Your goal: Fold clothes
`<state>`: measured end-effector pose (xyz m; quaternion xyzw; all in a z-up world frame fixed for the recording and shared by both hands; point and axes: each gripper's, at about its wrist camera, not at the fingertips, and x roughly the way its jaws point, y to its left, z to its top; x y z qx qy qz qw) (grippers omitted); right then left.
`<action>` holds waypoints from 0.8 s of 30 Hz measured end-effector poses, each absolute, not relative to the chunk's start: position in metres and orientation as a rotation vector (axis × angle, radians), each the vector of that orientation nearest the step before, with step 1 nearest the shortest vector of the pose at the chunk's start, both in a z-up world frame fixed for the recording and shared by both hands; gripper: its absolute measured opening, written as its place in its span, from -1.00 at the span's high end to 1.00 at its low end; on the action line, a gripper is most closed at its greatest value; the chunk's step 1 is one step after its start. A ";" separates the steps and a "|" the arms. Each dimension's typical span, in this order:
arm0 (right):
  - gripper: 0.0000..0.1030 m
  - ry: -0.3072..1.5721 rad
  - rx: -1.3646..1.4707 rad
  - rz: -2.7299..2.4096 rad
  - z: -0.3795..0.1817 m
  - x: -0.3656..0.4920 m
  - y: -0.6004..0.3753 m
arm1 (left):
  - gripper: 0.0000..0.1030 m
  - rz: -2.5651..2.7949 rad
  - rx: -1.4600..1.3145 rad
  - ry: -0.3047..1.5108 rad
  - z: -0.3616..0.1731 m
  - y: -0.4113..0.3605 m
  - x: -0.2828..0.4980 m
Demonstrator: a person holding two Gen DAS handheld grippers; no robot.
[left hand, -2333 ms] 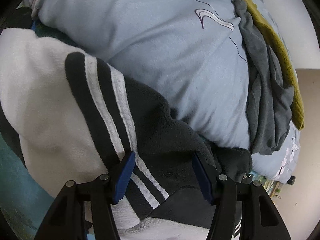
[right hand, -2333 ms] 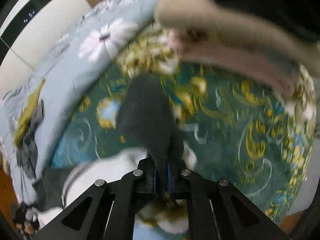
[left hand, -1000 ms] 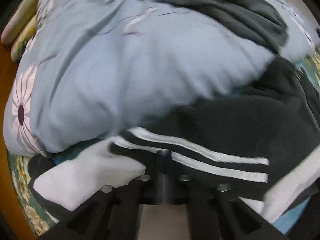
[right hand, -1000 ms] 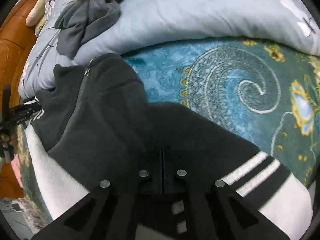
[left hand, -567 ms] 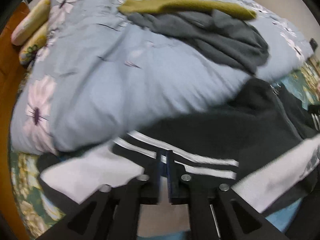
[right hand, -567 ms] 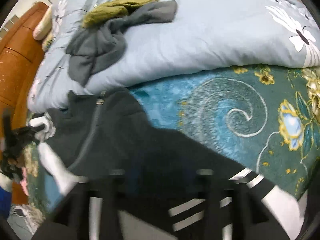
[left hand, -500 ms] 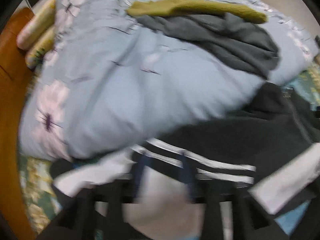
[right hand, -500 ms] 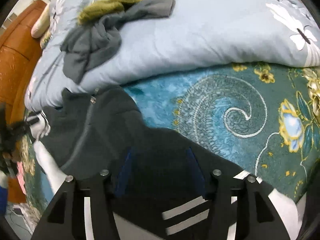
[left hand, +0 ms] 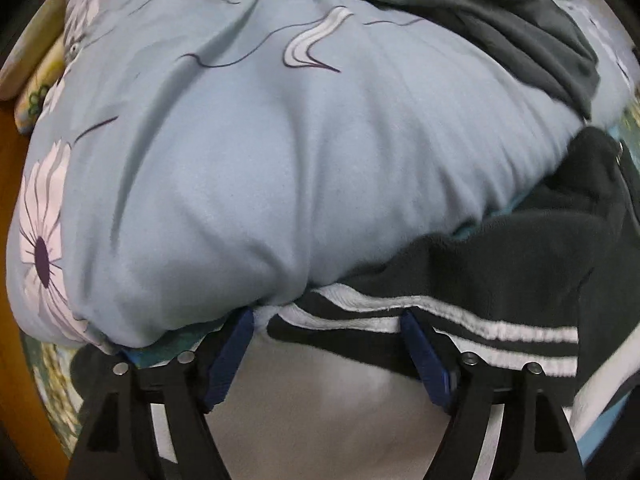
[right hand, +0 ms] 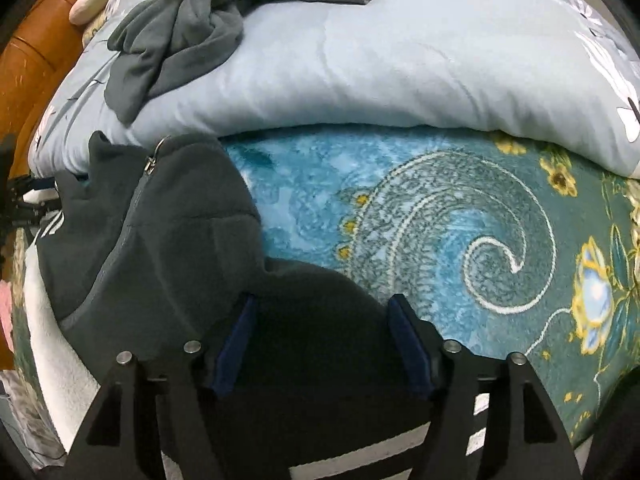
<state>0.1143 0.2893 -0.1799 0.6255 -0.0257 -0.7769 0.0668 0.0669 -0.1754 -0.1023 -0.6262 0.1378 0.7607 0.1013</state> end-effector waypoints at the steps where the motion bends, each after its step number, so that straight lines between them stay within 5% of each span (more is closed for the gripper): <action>1: -0.01 -0.059 1.889 -2.343 -0.179 0.116 0.287 | -0.51 2.257 -1.841 0.433 -0.103 -0.173 0.070; 3: 0.31 -0.038 1.906 -2.340 -0.177 0.119 0.282 | -0.36 2.275 -1.804 0.502 -0.102 -0.167 0.077; 6: 0.76 -0.046 1.933 -2.342 -0.174 0.124 0.277 | 0.27 2.278 -1.770 0.516 -0.097 -0.162 0.090; 7: 0.78 -0.061 1.934 -2.350 -0.172 0.126 0.276 | 0.50 2.277 -1.762 0.509 -0.095 -0.161 0.094; 11: 0.81 -0.128 1.909 -2.408 -0.162 0.138 0.270 | 0.62 2.354 -1.708 0.433 -0.080 -0.166 0.118; 16: 0.82 -0.185 1.780 -2.548 -0.122 0.152 0.270 | 0.65 2.502 -1.602 0.091 -0.033 -0.203 0.156; 24: 0.83 -0.341 1.415 -2.745 -0.029 0.158 0.283 | 0.66 2.757 -1.222 -0.189 0.039 -0.167 0.126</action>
